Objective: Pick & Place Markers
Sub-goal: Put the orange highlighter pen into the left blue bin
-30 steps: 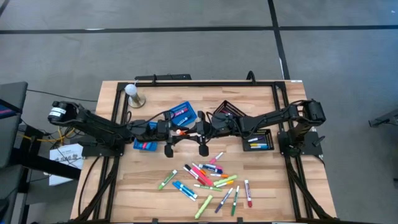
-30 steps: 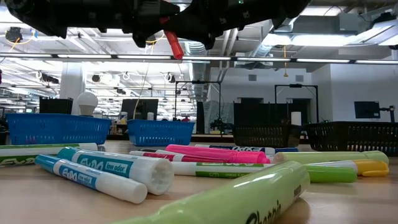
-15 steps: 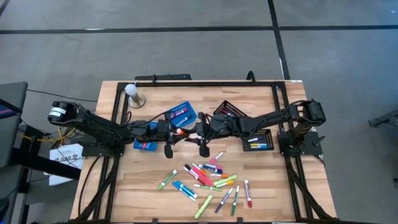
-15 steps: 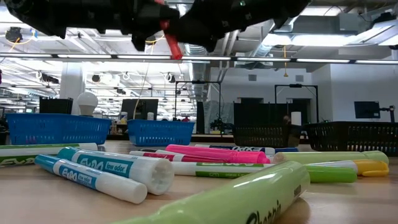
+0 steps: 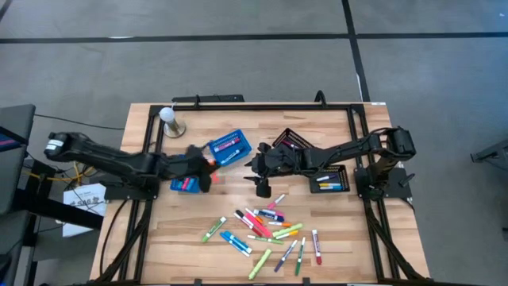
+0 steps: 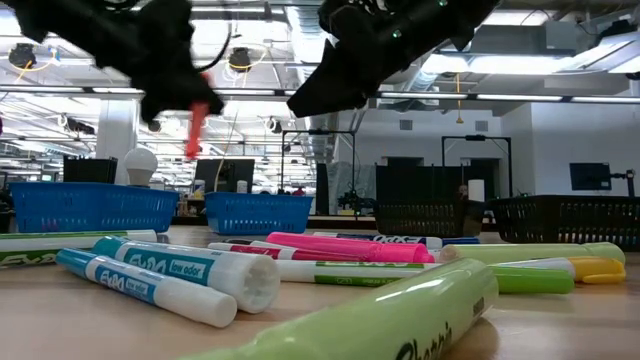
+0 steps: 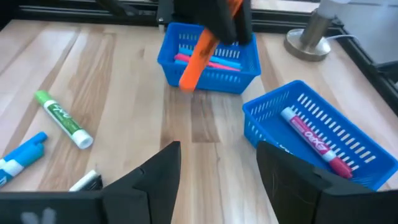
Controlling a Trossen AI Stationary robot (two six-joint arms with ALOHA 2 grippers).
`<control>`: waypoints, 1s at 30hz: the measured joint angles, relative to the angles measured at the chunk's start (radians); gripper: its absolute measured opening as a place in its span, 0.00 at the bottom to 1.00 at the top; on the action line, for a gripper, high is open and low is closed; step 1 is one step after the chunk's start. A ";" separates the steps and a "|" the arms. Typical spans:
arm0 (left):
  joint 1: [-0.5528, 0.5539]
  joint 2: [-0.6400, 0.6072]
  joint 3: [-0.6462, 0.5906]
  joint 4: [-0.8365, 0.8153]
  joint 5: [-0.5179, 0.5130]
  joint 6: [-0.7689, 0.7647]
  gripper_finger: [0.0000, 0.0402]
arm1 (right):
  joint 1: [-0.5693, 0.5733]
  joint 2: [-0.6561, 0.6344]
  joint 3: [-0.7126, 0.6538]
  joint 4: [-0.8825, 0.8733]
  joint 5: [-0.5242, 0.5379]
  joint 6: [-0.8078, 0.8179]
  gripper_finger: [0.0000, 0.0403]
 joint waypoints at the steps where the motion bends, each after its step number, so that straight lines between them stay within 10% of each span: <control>1: 0.010 -0.039 0.000 -0.093 0.000 -0.045 0.19 | 0.001 0.000 0.000 0.001 0.000 0.000 0.50; 7: 0.048 -0.149 0.000 -0.455 0.000 -0.215 0.15 | 0.002 0.000 0.000 0.001 0.000 0.000 0.48; 30: 0.051 0.031 -0.030 -0.485 0.047 -0.261 0.34 | 0.027 -0.001 0.000 0.005 -0.082 0.002 0.47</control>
